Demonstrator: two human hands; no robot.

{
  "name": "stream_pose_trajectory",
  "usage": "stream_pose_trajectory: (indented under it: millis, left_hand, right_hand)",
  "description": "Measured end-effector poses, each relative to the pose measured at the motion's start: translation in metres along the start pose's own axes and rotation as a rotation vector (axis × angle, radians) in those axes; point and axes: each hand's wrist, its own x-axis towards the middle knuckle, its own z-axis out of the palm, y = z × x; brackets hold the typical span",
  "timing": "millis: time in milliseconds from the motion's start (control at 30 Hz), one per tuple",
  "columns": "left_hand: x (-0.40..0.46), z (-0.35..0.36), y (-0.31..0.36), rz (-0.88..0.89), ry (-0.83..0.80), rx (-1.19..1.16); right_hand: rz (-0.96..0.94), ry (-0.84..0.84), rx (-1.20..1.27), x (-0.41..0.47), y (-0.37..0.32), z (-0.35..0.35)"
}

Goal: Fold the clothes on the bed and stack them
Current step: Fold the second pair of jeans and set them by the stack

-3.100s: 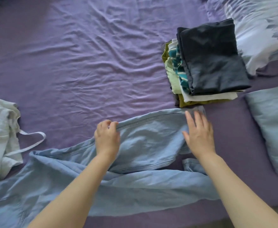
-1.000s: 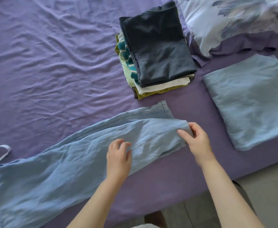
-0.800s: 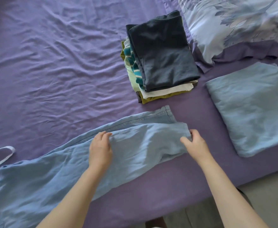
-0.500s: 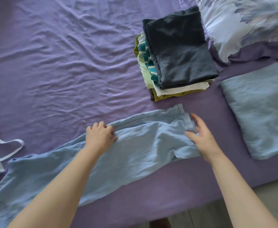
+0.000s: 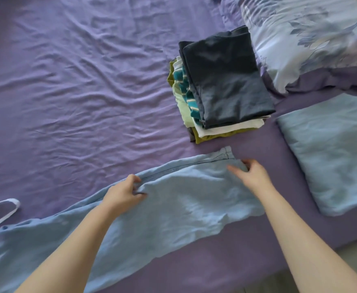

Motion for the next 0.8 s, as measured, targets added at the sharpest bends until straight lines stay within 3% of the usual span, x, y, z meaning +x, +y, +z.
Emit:
stream_pose_trajectory:
  millis: [100, 167, 233, 333, 433, 467, 600, 700, 767, 800]
  left_hand:
    - [-0.003, -0.019, 0.012, -0.025, -0.085, -0.040]
    - [-0.010, -0.035, 0.014, -0.075, -0.203, -0.381]
    - [-0.013, -0.050, 0.006, -0.044, -0.258, -0.544]
    - [-0.001, -0.054, -0.001, 0.053, -0.135, -0.447]
    - [0.025, -0.037, 0.006, 0.101, 0.005, 0.018]
    - [0.030, -0.030, 0.010, 0.113, 0.009, 0.114]
    - [0.037, -0.026, 0.021, 0.108, -0.131, 0.156]
    - [0.033, -0.038, 0.033, 0.067, -0.387, 0.057]
    - [0.031, -0.041, 0.042, 0.064, -0.488, -0.096]
    - [0.032, -0.038, 0.049, 0.103, -0.439, -0.080]
  right_hand:
    - [0.027, 0.037, 0.185, 0.002, -0.003, 0.006]
    - [-0.018, -0.011, 0.393, -0.002, 0.003, -0.002]
    - [-0.074, -0.136, 0.565, -0.004, 0.005, -0.011]
    - [-0.147, -0.182, 0.468, 0.007, -0.001, -0.009]
    - [-0.236, -0.045, 0.011, 0.024, -0.010, 0.006]
    - [-0.222, -0.037, -0.009, 0.024, -0.012, 0.010]
    - [-0.030, -0.151, 0.257, 0.016, -0.003, 0.008]
    - [-0.084, -0.218, 0.458, 0.011, 0.012, -0.018]
    - [-0.148, -0.200, 0.410, 0.011, 0.021, -0.035]
    - [-0.162, -0.139, 0.302, 0.013, 0.025, -0.038]
